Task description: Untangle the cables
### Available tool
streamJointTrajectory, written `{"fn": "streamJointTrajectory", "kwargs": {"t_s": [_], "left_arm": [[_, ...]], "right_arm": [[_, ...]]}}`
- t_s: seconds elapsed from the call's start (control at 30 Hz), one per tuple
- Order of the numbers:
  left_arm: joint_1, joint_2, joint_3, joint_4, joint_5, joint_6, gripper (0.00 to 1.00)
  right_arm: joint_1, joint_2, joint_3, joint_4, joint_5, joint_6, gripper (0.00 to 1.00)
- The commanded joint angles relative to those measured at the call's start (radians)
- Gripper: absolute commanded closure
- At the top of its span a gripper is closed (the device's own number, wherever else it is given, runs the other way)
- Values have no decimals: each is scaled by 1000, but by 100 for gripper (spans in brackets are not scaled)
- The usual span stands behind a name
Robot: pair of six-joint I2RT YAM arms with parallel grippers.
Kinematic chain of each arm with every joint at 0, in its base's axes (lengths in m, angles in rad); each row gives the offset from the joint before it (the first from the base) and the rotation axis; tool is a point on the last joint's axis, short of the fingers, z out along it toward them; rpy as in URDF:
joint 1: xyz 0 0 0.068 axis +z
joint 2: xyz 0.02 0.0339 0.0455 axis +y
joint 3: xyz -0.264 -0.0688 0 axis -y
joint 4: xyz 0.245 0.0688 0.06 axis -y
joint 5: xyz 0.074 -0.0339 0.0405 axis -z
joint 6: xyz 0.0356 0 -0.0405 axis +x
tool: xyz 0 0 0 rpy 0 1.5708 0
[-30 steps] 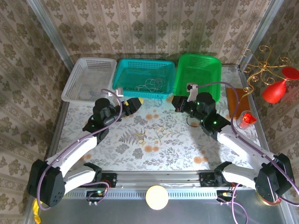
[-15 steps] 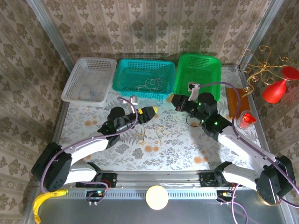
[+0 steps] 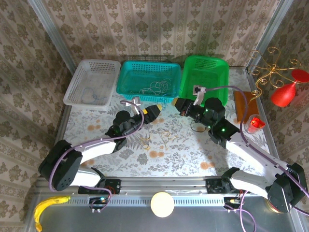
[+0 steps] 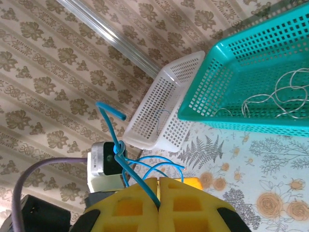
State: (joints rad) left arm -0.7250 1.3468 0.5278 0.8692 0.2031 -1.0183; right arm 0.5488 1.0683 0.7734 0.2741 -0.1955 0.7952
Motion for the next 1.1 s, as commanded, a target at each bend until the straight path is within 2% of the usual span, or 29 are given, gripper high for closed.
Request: {"fn": "streamJointTrajectory", "kwargs": {"t_s": [0.0, 0.23, 0.43, 0.5, 0.6, 0.67, 0.87, 1.07], "left_arm": [[2, 12, 20, 54, -38, -15, 13], [18, 42, 40, 63, -51, -22, 14], [24, 68, 61, 88, -56, -23, 22], [25, 76, 67, 99, -54, -22, 28], [26, 90, 72, 117, -51, -25, 47], [30, 96, 72, 127, -47, -28, 65], [55, 92, 61, 136, -11, -37, 98], [103, 47, 38, 144, 90, -76, 100]], "right_arm": [[20, -29, 9, 42, -4, 22, 100], [52, -44, -4, 46, 14, 31, 100], [76, -34, -39, 78, 34, 48, 100], [78, -33, -50, 83, 40, 51, 100], [79, -35, -62, 82, 50, 47, 100], [77, -41, -69, 73, 60, 40, 100], [28, -72, -77, 30, 92, 10, 100], [-109, -64, -93, -29, 109, -22, 100]]}}
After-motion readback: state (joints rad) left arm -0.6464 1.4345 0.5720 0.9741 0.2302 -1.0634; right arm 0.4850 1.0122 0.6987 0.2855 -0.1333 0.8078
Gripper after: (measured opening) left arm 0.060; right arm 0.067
